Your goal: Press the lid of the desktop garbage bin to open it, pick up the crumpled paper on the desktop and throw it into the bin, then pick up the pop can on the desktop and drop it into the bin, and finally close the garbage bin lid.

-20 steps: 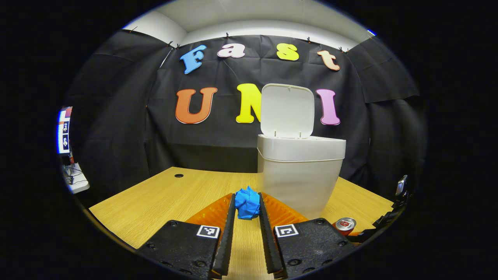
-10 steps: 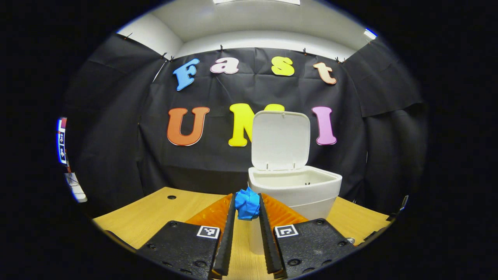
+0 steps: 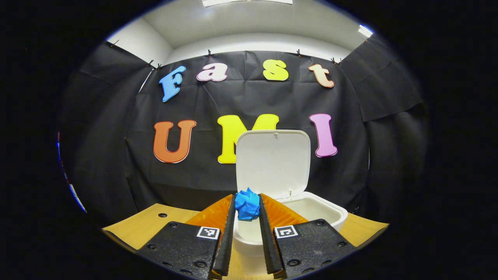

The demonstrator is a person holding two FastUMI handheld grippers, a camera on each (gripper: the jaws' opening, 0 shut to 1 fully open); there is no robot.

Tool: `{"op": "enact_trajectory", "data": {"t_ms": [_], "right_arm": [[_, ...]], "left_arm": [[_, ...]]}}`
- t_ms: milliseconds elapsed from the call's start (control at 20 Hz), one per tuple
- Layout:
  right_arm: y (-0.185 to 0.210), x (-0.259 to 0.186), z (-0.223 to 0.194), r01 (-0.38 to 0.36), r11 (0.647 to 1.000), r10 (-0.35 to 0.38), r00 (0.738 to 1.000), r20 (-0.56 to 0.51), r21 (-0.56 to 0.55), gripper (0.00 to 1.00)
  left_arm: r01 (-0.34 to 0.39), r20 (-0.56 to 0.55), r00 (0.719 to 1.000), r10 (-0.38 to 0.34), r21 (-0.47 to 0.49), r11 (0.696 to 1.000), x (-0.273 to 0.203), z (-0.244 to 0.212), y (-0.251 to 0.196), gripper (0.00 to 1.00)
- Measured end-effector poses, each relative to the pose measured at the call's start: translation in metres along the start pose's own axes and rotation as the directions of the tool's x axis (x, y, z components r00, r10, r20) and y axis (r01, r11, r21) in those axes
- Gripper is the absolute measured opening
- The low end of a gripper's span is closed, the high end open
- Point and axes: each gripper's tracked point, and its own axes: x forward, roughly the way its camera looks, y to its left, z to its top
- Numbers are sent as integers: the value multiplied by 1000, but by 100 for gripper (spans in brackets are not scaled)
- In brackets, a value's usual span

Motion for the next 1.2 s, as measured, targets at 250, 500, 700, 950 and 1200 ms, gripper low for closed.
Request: {"op": "enact_trajectory", "data": {"t_ms": [250,500,700,950,1200], "right_arm": [[-12,4,3,9,1000,-9,1000,3,22,80],[-20,3,6,23,999,-23,1000,14,26,80],[-22,0,8,42,999,-42,999,28,-2,80],[-17,-4,10,49,998,-48,998,40,-26,80],[-5,-17,39,48,995,-41,995,89,-85,80]], "left_arm": [[34,-27,999,-33,21,999,22,-1,-18,40],[58,-14,998,-57,4,998,22,1,-28,89],[36,10,999,-36,4,999,9,10,-20,98],[19,33,999,-18,-21,1000,-24,10,-8,98],[-11,17,1000,12,-50,999,-63,-23,18,98]]}}
